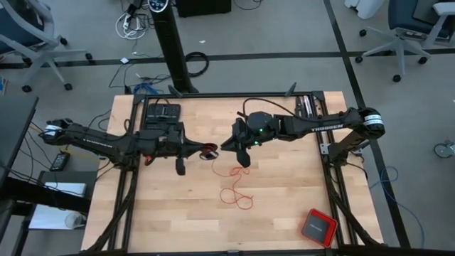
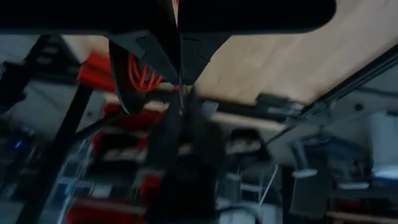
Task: Coil cords
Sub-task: Uncoil the red wire from the spool
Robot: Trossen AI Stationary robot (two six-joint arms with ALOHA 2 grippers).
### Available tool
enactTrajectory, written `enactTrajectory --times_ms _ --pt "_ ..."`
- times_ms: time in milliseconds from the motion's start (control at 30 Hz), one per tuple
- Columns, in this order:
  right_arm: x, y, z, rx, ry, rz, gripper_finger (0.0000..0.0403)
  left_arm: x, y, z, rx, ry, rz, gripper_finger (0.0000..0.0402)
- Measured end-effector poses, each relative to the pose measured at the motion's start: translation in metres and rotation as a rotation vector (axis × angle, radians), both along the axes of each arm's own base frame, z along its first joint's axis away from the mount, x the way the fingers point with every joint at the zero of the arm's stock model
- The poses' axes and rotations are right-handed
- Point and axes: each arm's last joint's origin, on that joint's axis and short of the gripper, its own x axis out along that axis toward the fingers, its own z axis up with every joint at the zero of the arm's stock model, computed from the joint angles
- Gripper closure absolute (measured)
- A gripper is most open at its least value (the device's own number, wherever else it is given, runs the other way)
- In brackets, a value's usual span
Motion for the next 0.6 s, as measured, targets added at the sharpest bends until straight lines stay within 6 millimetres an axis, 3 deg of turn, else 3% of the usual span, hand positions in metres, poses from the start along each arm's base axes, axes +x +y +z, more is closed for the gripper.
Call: enactTrajectory --times_ms 200,433,600 --pt "0.002 0.001 0.002 -0.044 -0.041 0.025 0.0353 0.003 0.005 0.015 0.065 0.039 0.038 0.0401" --pt "0.002 0.009 0.002 -0.043 -0.046 0.106 0.0353 0.002 0.005 0.011 0.127 0.086 0.064 0.0401" --pt "0.004 0.015 0.007 -0.104 -0.072 0.071 0.0353 0.003 0.005 0.010 0.167 0.099 0.069 0.0401"
